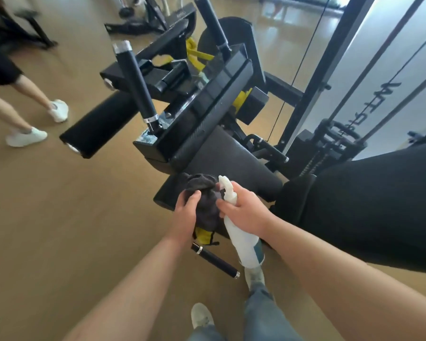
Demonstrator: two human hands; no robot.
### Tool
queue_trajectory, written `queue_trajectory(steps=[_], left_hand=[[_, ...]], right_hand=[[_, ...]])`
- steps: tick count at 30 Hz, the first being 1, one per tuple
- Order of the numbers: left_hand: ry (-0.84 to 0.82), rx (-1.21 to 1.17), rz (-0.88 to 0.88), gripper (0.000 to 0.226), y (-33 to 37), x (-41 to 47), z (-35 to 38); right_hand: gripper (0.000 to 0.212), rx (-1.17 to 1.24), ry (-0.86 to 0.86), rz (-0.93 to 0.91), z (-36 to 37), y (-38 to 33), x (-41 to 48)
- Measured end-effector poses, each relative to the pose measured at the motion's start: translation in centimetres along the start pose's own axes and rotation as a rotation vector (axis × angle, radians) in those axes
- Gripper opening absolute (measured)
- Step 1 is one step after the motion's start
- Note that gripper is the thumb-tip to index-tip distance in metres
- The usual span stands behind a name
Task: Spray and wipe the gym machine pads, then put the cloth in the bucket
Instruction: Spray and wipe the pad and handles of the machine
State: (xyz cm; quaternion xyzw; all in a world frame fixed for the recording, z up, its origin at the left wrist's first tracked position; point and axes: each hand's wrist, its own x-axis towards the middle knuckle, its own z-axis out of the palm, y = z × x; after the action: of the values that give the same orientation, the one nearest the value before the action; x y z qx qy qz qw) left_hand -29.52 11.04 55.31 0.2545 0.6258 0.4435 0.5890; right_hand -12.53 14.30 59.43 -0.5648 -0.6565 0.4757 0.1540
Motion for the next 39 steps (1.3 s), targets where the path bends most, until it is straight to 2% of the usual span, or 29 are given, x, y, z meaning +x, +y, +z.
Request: queue_trajectory(steps=[2, 4, 5, 7, 9, 12, 15, 16, 21, 23, 24, 28, 32, 34, 37, 39], left_hand=[[0.024, -0.101, -0.110, 0.049, 0.1, 1.0, 0.2], [0.088, -0.262, -0.269, 0.091, -0.6, 2.7, 0.0], [0.117, -0.353, -0.332, 0.103, -0.9, 3.3, 0.0], [0.161, -0.403, -0.328, 0.088, 0.1, 2.9, 0.8], [0.232, -0.479, -0.224, 0.072, 0.8, 2.9, 1.9], [0.370, -0.632, -0.204, 0.069, 0.9, 3.3, 2.8], [0.435, -0.748, -0.224, 0.064, 0.5, 3.8, 3.2], [0.419, -0.751, -0.187, 0.053, 0.6, 3.4, 3.4], [0.052, -0.729, 0.043, 0.017, 1.8, 2.6, 4.0], [0.061, -0.673, 0.148, 0.052, 2.6, 2.2, 4.6], [0.082, -0.721, 0.159, 0.067, 2.7, 2.2, 4.8], [0.175, -0.906, 0.010, 0.067, 3.0, 3.7, 4.7], [0.177, -0.872, 0.026, 0.064, 3.5, 4.9, 5.5], [0.161, -0.877, -0.010, 0.065, 3.7, 5.1, 6.3], [0.191, -0.881, -0.045, 0.067, 4.0, 5.5, 7.4], [0.219, -0.877, -0.059, 0.067, 4.1, 6.0, 7.9]], right_hand=[[0.031, -0.029, -0.030, -0.029, -1.4, -0.7, 1.1], [0.028, -0.078, -0.076, -0.068, -2.9, -1.4, 2.3], [0.025, -0.106, -0.107, -0.085, -3.8, -1.8, 2.8], [0.022, -0.160, -0.179, -0.124, -5.3, -2.6, 3.9], [0.022, -0.198, -0.257, -0.163, -6.6, -3.4, 4.9], [0.023, -0.214, -0.352, -0.222, -7.5, -4.3, 6.2], [0.019, -0.238, -0.433, -0.255, -7.5, -4.7, 7.3], [0.017, -0.246, -0.455, -0.257, -7.3, -4.7, 7.5], [0.007, -0.204, -0.461, -0.215, -6.7, -4.4, 8.4], [0.014, -0.181, -0.444, -0.196, -6.6, -4.3, 8.7], [0.017, -0.169, -0.431, -0.186, -6.6, -4.2, 8.8], [0.005, -0.115, -0.340, -0.171, -7.1, -3.9, 9.2], [0.004, -0.114, -0.330, -0.163, -8.0, -4.0, 10.0], [0.015, -0.089, -0.330, -0.161, -8.7, -3.9, 10.5], [0.005, -0.083, -0.311, -0.147, -9.8, -3.5, 11.0], [0.008, -0.116, -0.317, -0.160, -10.6, -3.4, 11.2]])
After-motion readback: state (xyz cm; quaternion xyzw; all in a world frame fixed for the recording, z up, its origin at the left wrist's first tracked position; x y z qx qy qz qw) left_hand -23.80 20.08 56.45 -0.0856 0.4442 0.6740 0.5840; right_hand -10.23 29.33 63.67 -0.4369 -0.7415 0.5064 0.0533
